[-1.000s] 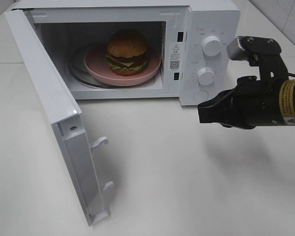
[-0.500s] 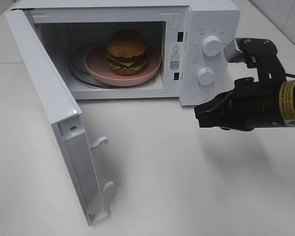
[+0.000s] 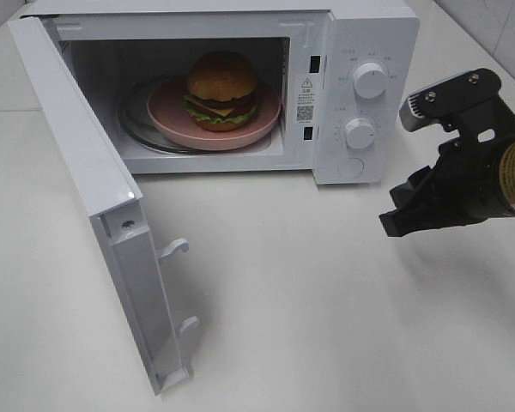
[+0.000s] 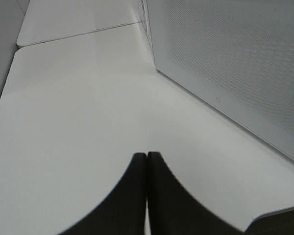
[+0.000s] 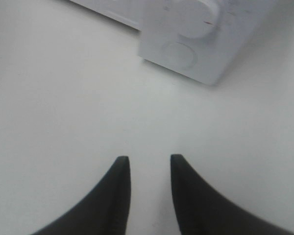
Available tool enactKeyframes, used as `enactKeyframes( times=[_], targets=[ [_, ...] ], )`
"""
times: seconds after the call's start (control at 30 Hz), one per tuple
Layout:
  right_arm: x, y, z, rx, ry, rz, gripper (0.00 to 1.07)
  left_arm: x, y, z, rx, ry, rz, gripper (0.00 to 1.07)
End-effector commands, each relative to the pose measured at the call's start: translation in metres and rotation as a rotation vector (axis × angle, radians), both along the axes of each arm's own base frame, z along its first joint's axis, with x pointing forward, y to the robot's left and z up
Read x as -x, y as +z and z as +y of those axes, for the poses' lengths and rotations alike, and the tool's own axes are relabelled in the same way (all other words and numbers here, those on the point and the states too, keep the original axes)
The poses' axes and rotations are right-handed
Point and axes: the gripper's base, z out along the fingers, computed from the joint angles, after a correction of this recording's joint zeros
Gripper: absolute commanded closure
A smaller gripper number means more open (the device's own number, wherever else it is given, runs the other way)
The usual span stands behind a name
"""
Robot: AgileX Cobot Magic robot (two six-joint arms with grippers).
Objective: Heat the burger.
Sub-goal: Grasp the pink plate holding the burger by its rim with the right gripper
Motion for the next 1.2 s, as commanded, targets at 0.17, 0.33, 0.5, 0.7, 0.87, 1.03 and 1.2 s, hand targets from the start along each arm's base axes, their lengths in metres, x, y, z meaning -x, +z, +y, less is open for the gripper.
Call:
enactKeyframes(
  times=[0.17,0.33,0.5,0.7,0.87,1.03,1.2],
  targets=[
    [0.005,-0.002,-0.016,-0.024,-0.321,0.114,0.66,0.002,0.001,0.0,0.013,0.006,-0.031,1.06],
    [0.018,-0.01,-0.014,-0.021,-0.324,0.314,0.66,0.002,0.001,0.0,0.013,0.006,-0.031,1.06],
    [0.022,-0.006,-0.005,-0.044,-0.249,0.424,0.66,0.002,0.001,0.0,0.013,0.006,-0.031,1.06],
    [0.013,0.019,0.023,-0.205,-0.016,0.43,0.63,0.002,0.001,0.0,0.013,0.006,-0.031,1.06],
    [0.006,0.031,0.03,-0.228,0.061,0.375,0.58,0.002,0.001,0.0,0.013,0.006,-0.031,1.06],
    [-0.004,0.039,0.035,-0.22,0.114,0.327,0.5,0.002,0.001,0.0,0.013,0.006,-0.031,1.06],
    [-0.019,0.033,0.041,-0.161,0.193,0.323,0.47,0.002,0.001,0.0,0.013,0.006,-0.031,1.06]
  ],
)
